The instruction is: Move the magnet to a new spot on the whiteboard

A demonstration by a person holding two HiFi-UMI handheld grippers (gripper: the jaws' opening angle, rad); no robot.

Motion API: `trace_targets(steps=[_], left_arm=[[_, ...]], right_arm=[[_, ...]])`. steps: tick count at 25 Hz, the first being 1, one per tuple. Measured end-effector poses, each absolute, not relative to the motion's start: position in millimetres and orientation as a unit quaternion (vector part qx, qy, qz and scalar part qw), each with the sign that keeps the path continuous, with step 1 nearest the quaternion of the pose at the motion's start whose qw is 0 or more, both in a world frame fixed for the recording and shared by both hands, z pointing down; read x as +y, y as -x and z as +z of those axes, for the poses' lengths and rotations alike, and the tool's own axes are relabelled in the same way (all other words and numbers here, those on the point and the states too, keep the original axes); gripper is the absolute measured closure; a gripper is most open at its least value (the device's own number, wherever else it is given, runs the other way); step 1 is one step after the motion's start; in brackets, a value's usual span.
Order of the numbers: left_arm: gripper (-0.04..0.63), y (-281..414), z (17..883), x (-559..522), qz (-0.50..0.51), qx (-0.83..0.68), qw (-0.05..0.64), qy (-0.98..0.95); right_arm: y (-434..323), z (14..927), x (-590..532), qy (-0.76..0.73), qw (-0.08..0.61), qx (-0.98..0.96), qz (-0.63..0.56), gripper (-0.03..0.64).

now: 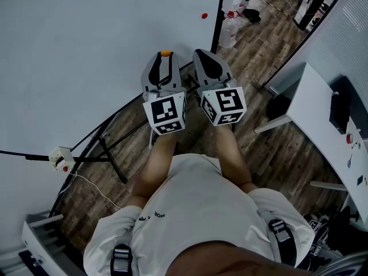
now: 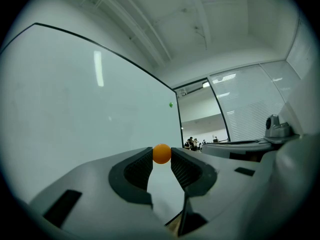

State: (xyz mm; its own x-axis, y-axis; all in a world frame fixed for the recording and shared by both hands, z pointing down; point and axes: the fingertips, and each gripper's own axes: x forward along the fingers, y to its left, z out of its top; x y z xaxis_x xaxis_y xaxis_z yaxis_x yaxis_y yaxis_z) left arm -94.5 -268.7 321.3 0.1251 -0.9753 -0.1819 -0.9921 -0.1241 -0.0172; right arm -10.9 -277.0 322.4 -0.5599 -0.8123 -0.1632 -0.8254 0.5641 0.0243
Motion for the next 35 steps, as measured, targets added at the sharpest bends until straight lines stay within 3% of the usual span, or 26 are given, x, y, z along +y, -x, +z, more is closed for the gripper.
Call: trace_targets(steps=[35], left_arm=[[0.479,125,310,-306,0.073,0.699,0.041,0.71]], right_arm=[[15,321,-282,0.462,0.067,0.883,0.053,0.603]])
